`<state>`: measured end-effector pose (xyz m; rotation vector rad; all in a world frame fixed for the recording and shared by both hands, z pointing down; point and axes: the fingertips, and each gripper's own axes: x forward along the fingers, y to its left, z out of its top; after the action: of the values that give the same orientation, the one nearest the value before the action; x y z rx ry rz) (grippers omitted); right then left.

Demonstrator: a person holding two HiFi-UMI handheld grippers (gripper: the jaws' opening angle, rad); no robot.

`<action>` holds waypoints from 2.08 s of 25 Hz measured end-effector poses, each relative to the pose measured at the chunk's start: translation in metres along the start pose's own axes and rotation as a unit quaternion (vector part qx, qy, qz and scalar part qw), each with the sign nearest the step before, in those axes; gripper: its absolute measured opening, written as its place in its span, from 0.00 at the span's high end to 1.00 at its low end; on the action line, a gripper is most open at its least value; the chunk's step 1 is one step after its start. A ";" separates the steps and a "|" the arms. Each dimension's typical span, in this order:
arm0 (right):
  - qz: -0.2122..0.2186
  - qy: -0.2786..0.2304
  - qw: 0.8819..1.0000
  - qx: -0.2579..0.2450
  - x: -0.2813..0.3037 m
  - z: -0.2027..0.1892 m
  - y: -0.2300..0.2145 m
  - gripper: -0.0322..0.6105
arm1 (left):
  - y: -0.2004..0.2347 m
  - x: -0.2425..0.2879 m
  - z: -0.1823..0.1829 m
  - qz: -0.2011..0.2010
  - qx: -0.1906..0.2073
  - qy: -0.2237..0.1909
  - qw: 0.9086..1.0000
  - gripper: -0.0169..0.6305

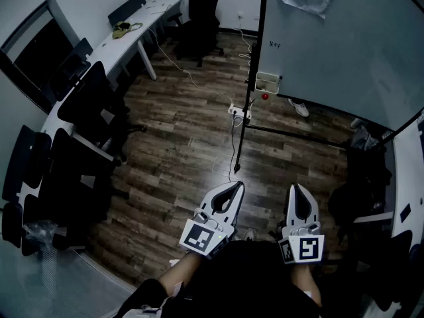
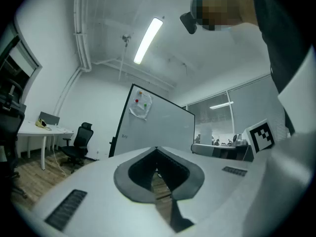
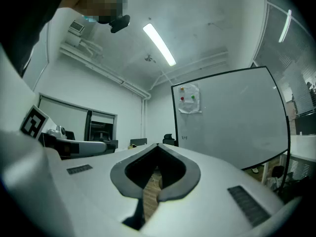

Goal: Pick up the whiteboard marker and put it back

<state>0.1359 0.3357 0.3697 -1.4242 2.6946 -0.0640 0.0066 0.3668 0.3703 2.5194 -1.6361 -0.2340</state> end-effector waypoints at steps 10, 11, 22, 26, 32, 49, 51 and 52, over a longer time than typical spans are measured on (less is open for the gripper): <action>-0.025 0.025 0.999 0.003 -0.002 -0.008 0.016 0.93 | 0.011 -0.016 -0.001 -0.008 -0.001 0.006 1.000 0.96; -0.025 0.023 0.999 0.002 -0.002 -0.007 0.018 0.93 | 0.013 -0.017 0.000 -0.010 -0.001 0.007 1.000 0.96; -0.029 0.008 0.999 0.010 -0.011 -0.003 0.052 0.93 | 0.022 -0.044 -0.001 -0.032 -0.010 0.016 0.999 0.96; -0.029 0.011 1.000 -0.003 -0.013 -0.007 0.062 0.93 | 0.026 -0.052 -0.003 -0.039 -0.017 0.018 0.999 0.96; -0.040 0.022 0.999 -0.003 -0.008 -0.006 0.058 0.93 | 0.033 -0.048 -0.007 -0.038 -0.027 0.022 0.999 0.96; -0.001 0.021 0.999 0.024 0.090 -0.020 -0.050 0.93 | 0.056 0.097 -0.015 0.008 -0.018 0.038 0.999 0.96; 0.005 0.014 0.999 0.030 0.105 -0.015 -0.061 0.93 | 0.058 0.115 -0.020 0.010 -0.015 0.047 0.999 0.96; 0.010 0.016 0.999 0.029 0.110 -0.016 -0.067 0.93 | 0.057 0.124 -0.021 0.010 -0.014 0.048 0.999 0.96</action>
<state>0.1281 0.2072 0.3844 -1.3902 2.7085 -0.1637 0.0095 0.2314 0.3943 2.4526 -1.6099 -0.1299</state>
